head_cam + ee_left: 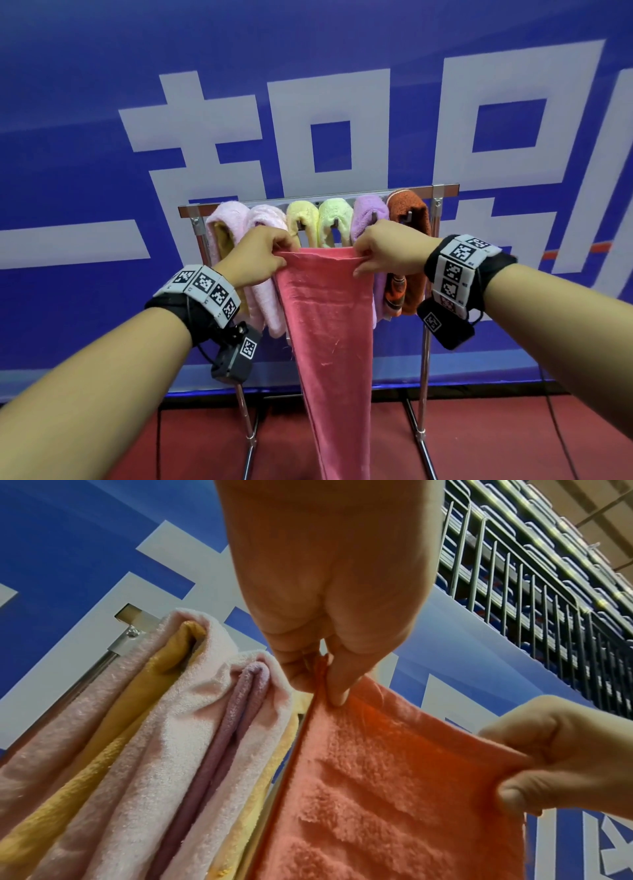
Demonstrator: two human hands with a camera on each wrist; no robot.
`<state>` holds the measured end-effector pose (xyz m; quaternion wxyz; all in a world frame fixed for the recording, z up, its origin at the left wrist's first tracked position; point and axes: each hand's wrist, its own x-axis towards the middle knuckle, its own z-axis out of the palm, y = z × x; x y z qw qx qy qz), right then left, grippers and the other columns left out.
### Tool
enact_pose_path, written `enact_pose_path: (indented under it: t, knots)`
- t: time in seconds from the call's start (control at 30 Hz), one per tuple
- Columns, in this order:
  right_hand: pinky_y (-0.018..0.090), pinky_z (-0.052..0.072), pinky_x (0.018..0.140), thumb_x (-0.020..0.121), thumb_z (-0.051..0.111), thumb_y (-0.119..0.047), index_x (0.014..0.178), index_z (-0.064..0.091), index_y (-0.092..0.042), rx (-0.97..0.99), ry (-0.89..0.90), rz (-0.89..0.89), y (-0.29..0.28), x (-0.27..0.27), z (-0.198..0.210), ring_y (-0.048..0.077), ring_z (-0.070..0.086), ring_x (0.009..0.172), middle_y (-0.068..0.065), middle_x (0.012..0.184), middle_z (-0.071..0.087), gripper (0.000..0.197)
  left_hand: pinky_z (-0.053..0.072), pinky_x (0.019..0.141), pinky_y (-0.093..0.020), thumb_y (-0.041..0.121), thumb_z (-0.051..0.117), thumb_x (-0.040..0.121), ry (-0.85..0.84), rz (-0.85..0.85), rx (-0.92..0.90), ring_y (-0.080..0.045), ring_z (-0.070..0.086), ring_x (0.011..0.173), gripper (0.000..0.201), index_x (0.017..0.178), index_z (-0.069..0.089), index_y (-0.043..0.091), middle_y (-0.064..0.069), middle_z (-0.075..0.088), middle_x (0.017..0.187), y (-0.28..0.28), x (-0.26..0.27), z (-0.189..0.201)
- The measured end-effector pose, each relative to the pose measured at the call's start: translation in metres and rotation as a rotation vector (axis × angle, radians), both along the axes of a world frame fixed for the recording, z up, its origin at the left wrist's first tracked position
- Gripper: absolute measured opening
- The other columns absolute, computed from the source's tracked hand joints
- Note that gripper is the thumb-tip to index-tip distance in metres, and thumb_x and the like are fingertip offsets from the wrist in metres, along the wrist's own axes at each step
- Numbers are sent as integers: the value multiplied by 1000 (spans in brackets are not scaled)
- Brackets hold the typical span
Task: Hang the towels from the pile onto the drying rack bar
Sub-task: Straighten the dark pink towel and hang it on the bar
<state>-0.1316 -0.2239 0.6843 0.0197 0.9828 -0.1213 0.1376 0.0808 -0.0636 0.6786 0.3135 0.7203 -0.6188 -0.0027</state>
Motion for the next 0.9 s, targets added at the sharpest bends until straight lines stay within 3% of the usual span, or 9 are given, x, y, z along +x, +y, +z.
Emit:
enact_pose_path:
  t: [0.1, 0.3, 0.37, 0.47, 0.6, 0.7, 0.8, 0.9]
  knots:
    - [27, 38, 55, 79, 78, -41, 54, 46, -29, 123, -70, -30, -2, -6, 1, 11, 47, 57, -3, 61, 54, 42, 56, 77, -29, -9, 72, 76, 35, 41, -3, -10, 65, 81, 27, 82, 68, 18, 4, 69, 85, 4, 4, 0]
    - [18, 33, 48, 85, 74, -36, 58, 61, -11, 254, -210, -54, 0, -8, 0, 8, 42, 47, -1, 52, 52, 39, 55, 74, -31, -7, 77, 71, 77, 98, -29, -19, 63, 79, 27, 81, 63, 14, 1, 67, 85, 6, 6, 4]
    - [16, 35, 49, 86, 73, -34, 55, 60, -17, 293, -239, -57, 3, -7, 1, 5, 45, 47, -6, 50, 52, 37, 54, 73, -32, -5, 81, 69, 98, 137, -40, -17, 62, 76, 27, 80, 63, 13, 1, 67, 81, 7, 10, 4]
    - [10, 37, 48, 83, 77, -28, 54, 60, -29, 394, -338, -70, 6, -7, 3, 0, 53, 45, -12, 48, 57, 34, 56, 74, -38, -3, 84, 68, 164, 165, -72, -19, 62, 73, 27, 77, 64, 13, -10, 70, 82, 9, 15, 4]
    - [18, 46, 47, 80, 81, -21, 68, 73, -16, 488, -429, -100, 9, -6, 5, 5, 60, 45, -3, 59, 68, 15, 57, 76, -35, -7, 82, 72, 311, 134, -115, -19, 63, 73, 23, 82, 67, 7, -11, 67, 79, 14, 14, 7]
    - [24, 51, 47, 79, 81, -18, 75, 74, -4, 528, -458, -125, 9, -5, 4, 10, 63, 46, 5, 63, 71, 16, 58, 80, -39, -7, 81, 73, 362, 114, -143, -21, 64, 76, 21, 85, 67, 5, -14, 68, 82, 16, 11, 10]
    - [27, 53, 47, 79, 81, -15, 75, 71, -3, 566, -499, -128, 10, -6, 5, 12, 65, 47, 5, 60, 70, 16, 57, 80, -40, -5, 80, 75, 371, 88, -172, -21, 64, 74, 20, 83, 67, 7, -14, 68, 80, 18, 10, 12]
    - [28, 54, 46, 78, 81, -7, 86, 68, -4, 599, -564, -82, 11, -10, 7, 14, 67, 50, 5, 64, 69, 16, 56, 74, -36, -3, 81, 75, 376, 78, -194, -16, 64, 69, 19, 81, 67, 9, -10, 69, 76, 19, 10, 12]
